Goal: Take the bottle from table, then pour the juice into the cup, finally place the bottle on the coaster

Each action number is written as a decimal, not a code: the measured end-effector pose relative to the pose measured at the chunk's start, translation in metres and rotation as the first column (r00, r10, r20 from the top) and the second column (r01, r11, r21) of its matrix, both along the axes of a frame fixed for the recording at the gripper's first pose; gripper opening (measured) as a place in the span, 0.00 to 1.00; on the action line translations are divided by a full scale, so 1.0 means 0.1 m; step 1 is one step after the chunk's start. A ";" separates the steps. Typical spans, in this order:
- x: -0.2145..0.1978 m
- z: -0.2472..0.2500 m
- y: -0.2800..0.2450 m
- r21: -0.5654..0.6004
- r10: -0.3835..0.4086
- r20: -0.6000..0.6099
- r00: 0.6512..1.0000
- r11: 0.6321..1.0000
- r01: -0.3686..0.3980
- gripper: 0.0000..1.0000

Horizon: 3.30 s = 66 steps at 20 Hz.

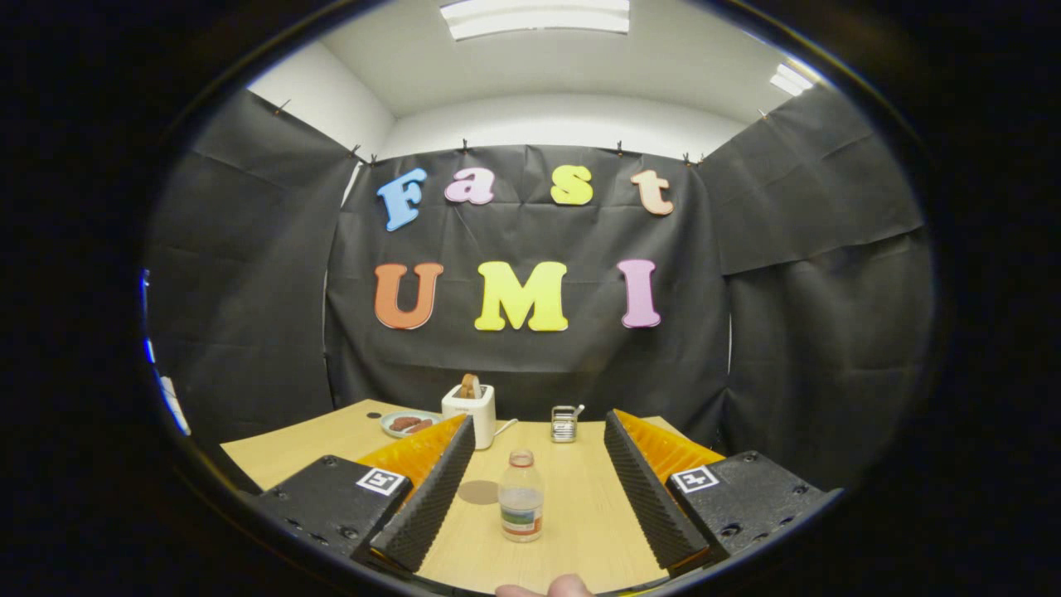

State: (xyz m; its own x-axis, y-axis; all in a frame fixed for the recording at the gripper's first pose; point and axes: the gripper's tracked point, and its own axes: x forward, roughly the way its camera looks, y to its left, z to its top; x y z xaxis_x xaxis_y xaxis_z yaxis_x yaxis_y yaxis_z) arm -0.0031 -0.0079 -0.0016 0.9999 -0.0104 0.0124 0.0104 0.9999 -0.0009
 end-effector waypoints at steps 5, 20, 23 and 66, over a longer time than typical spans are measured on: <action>-0.02 0.01 -0.01 0.003 -0.005 0.003 1.000 1.000 0.005 1.00; -0.08 -0.05 -0.05 0.003 -0.002 0.009 1.000 1.000 0.002 1.00; -0.10 -0.15 -0.05 -0.007 0.004 0.009 1.000 1.000 -0.004 1.00; 1.39 -2.41 0.32 -0.003 0.008 -0.346 0.938 1.000 -0.010 0.81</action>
State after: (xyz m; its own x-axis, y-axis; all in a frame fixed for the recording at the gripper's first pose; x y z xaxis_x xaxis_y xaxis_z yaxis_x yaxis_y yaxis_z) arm 0.1359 0.0238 -0.2426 0.9424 -0.0020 -0.3344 -0.0004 1.0000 -0.0070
